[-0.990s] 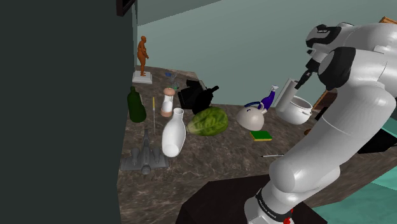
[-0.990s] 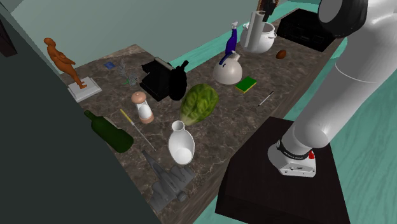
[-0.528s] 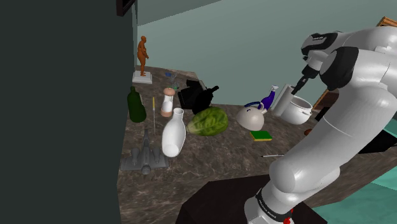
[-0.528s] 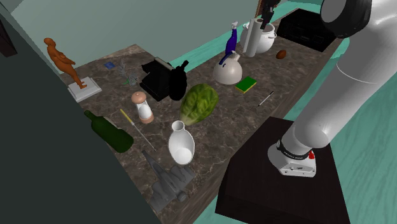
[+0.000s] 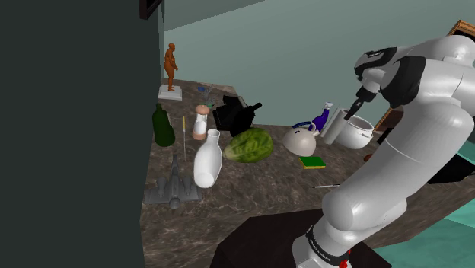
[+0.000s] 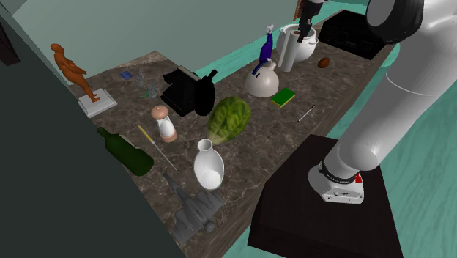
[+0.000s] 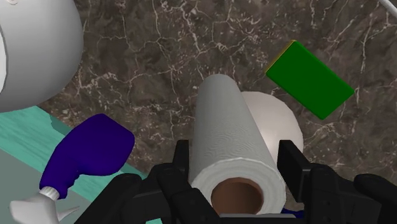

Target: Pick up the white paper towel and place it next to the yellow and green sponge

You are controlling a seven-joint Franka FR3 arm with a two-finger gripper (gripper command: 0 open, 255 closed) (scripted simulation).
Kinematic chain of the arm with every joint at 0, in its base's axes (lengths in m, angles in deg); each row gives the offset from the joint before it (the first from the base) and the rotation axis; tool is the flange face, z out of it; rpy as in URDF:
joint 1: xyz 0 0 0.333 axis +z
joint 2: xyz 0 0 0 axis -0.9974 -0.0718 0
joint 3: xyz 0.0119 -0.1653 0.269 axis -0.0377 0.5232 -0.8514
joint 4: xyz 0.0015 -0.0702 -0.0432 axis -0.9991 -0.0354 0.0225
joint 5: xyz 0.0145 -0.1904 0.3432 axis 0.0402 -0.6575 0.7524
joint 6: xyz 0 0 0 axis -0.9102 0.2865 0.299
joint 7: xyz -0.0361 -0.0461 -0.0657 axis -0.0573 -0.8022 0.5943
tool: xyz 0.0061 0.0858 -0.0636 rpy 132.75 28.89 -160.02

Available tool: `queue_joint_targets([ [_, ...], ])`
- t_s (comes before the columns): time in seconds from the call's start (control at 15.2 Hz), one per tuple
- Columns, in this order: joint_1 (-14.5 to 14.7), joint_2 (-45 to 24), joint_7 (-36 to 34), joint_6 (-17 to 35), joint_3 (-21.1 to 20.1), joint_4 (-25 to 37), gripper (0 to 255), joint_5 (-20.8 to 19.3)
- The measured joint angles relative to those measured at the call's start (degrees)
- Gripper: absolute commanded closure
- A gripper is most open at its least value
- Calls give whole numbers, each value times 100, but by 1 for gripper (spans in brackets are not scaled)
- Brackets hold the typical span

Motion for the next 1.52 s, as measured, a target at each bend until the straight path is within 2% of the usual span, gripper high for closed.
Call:
queue_joint_targets([
  [0.99,-54,-363,312,1080,-41,-844,255,380],
  [1.39,-65,-396,343,1122,-43,-865,255,413],
  [1.45,-65,-396,343,1122,-43,-865,0,413],
  [1.52,-65,-396,343,1122,-43,-865,0,413],
])
